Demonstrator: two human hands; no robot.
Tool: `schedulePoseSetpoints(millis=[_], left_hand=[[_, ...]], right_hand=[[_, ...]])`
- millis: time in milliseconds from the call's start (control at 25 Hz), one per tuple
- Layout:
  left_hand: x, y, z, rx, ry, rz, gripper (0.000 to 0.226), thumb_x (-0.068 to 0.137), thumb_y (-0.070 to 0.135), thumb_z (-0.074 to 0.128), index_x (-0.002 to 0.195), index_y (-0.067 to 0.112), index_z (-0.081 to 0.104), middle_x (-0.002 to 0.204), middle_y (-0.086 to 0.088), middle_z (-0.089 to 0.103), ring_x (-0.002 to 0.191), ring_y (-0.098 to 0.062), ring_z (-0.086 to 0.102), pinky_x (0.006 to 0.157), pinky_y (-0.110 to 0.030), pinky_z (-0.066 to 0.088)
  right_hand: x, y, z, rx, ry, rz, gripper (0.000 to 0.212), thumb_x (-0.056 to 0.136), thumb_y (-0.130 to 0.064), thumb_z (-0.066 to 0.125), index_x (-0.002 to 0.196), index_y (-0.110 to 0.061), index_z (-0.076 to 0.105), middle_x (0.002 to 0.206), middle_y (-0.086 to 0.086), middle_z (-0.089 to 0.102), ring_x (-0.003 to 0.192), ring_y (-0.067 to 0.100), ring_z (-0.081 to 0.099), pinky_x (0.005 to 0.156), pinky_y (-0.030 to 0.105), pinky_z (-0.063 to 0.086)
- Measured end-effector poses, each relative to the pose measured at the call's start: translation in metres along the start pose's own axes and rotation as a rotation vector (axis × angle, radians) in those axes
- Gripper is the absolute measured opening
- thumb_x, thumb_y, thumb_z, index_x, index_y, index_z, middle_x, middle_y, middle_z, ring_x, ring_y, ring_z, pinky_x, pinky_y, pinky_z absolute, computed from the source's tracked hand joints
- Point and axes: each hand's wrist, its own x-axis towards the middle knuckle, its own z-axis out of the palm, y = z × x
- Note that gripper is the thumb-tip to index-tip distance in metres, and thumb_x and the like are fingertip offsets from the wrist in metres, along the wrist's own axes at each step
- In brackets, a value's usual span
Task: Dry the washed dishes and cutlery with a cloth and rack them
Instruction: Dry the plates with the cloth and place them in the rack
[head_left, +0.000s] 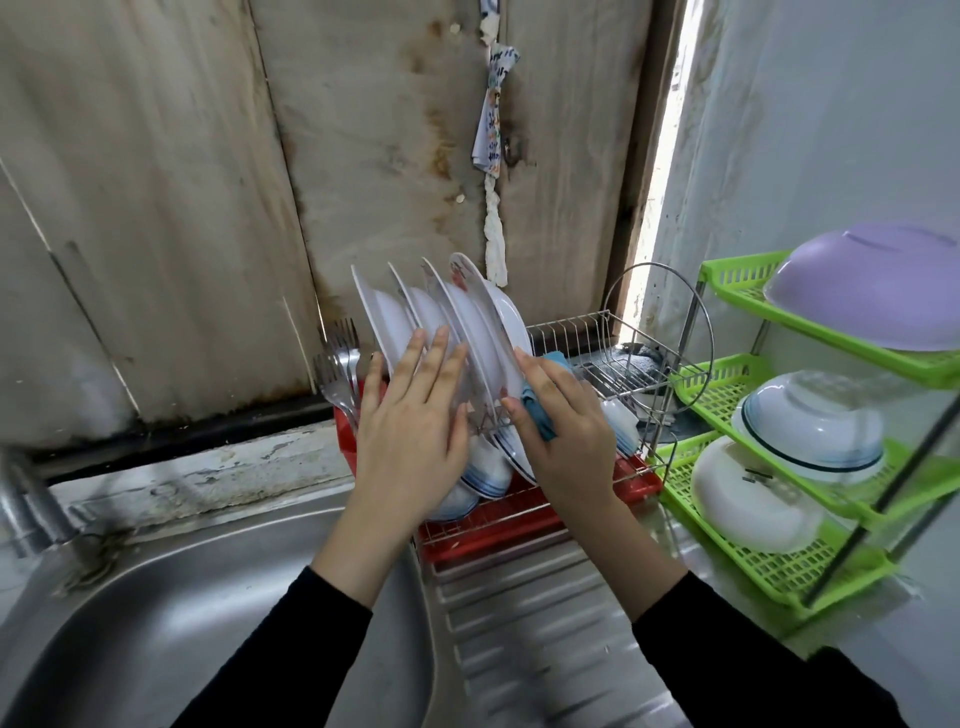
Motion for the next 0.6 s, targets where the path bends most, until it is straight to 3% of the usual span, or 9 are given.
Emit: schedulePoseSetpoints(millis=[80, 200, 400, 600], left_hand=[[-0.020, 0.003, -0.011, -0.016, -0.009, -0.018, 0.055, 0.091, 0.031, 0.033, 0.142, 0.013, 0.047, 0.150, -0.005, 0.042, 0.142, -0.021, 0.033, 0.115, -0.047, 0.017], [-0.061, 0.006, -0.028, -0.003, -0.056, -0.051, 0.055, 0.089, 0.030, 0.036, 0.140, 0.013, 0.049, 0.148, -0.005, 0.045, 0.139, -0.022, 0.038, 0.114, -0.044, 0.015], [-0.145, 0.016, -0.060, -0.012, -0.196, -0.139, 0.058, 0.086, 0.030, 0.035, 0.140, 0.013, 0.048, 0.150, -0.006, 0.042, 0.139, -0.023, 0.038, 0.115, -0.048, 0.018], [-0.232, 0.009, -0.099, 0.030, -0.321, -0.203, 0.060, 0.083, 0.029, 0.034, 0.137, 0.010, 0.052, 0.148, -0.009, 0.045, 0.137, -0.024, 0.042, 0.114, -0.048, 0.021]], right_hand=[[-0.014, -0.018, -0.016, 0.015, -0.016, 0.036, 0.040, 0.092, -0.030, 0.061, 0.129, -0.013, 0.061, 0.122, 0.002, 0.065, 0.103, 0.018, 0.061, 0.084, 0.015, 0.045], [-0.048, -0.045, -0.039, 0.018, -0.091, 0.095, 0.037, 0.093, -0.032, 0.060, 0.126, -0.016, 0.063, 0.123, -0.001, 0.064, 0.108, 0.016, 0.061, 0.080, 0.017, 0.049], [-0.112, -0.087, -0.077, 0.013, -0.264, 0.186, 0.029, 0.089, -0.028, 0.065, 0.116, -0.017, 0.067, 0.119, -0.004, 0.063, 0.099, 0.019, 0.063, 0.069, 0.029, 0.057], [-0.175, -0.147, -0.102, 0.041, -0.398, 0.253, 0.029, 0.083, -0.025, 0.072, 0.110, -0.016, 0.069, 0.115, -0.004, 0.065, 0.093, 0.019, 0.065, 0.067, 0.026, 0.054]])
